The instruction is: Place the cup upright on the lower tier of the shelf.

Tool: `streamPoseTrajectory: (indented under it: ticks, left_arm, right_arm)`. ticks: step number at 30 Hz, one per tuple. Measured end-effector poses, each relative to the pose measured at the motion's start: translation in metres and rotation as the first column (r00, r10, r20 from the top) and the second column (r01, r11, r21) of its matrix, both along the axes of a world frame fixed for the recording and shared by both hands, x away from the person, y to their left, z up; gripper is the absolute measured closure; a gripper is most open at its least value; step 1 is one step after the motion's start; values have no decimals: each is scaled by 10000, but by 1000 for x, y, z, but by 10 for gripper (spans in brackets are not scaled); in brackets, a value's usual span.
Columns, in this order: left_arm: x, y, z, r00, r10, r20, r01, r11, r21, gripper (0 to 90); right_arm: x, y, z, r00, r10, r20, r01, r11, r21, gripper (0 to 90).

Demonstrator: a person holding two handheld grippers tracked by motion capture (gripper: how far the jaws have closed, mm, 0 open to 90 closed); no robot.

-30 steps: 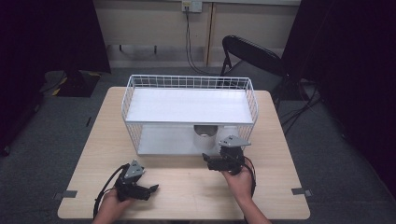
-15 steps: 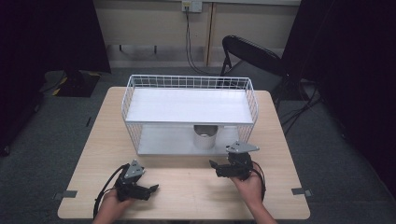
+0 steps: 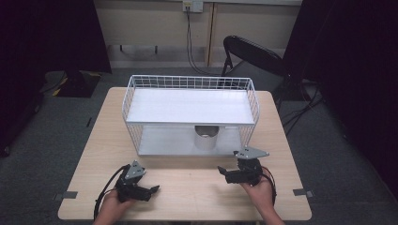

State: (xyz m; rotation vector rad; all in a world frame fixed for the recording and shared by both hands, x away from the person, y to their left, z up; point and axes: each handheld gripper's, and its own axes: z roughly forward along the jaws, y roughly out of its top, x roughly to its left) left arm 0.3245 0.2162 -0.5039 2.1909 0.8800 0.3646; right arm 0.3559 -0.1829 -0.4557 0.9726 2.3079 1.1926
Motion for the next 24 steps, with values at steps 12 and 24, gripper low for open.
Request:
streamPoseTrajectory:
  ticks: [12, 24]
  left_arm:
    - [0, 0, 0, 10000, -2, 0, 2, 10000, 5, 94]
    - [0, 0, 0, 10000, 4, -4, -4, 10000, -1, 94]
  right_arm:
    - [-4, -14, -5, 9996, 281, -70, -283, 9994, -208, 124]
    - [-8, -40, -9, 9998, 81, -185, -83, 9999, -92, 123]
